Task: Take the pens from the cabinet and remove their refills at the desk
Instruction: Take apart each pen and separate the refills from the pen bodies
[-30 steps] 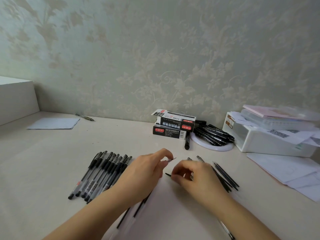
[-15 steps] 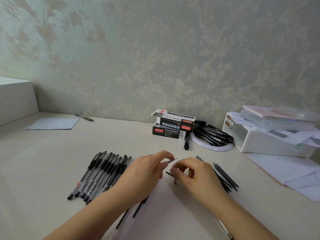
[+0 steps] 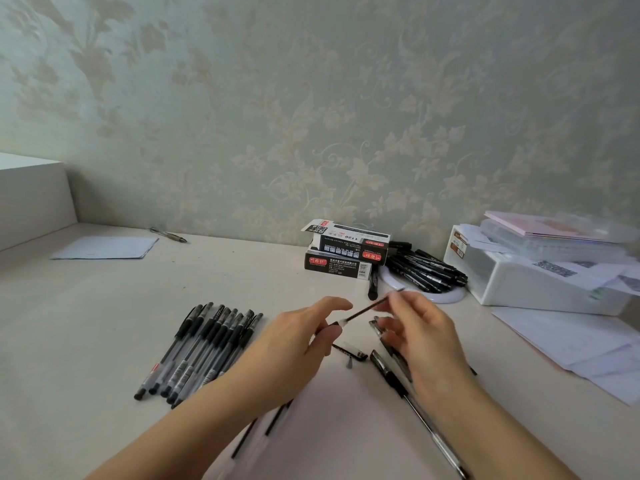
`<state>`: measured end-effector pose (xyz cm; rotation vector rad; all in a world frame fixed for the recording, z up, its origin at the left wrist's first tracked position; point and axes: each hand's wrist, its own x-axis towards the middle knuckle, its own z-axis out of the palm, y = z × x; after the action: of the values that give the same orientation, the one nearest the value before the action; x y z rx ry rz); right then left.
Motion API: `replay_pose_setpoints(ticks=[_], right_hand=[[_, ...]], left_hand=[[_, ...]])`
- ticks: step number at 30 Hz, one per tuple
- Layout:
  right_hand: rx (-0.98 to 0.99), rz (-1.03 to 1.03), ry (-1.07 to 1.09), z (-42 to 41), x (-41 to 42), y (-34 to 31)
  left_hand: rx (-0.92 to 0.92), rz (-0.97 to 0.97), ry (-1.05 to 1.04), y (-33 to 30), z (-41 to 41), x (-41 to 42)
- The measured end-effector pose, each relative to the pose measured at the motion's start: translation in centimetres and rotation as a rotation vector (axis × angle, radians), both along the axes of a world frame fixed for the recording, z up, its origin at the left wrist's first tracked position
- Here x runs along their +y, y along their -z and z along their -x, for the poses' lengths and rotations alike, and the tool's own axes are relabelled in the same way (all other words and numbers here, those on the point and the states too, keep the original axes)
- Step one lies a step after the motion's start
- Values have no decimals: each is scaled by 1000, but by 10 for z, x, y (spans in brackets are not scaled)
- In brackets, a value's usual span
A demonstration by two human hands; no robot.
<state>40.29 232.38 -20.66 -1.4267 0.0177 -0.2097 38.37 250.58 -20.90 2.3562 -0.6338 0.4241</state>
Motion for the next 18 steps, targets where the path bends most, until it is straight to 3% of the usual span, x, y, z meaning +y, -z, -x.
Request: replay_pose_setpoints(ticks=[3,8,10,14,18], right_hand=[[-58,-4,138,-7,-14,-6],[-130,738,244,-13,-33,3],[-149,933,281,-11,-37,8],[-127,1191,363,-10,-43,11],[-61,1301,395,-11,-45,10]], left_hand=[[53,-110,-97,5,0,4],[143,-153,-223,7,0,11],[169,-178,-270,5,0,13],[244,-241,-327,2,2,18],[311,-311,-339,0,5,20]])
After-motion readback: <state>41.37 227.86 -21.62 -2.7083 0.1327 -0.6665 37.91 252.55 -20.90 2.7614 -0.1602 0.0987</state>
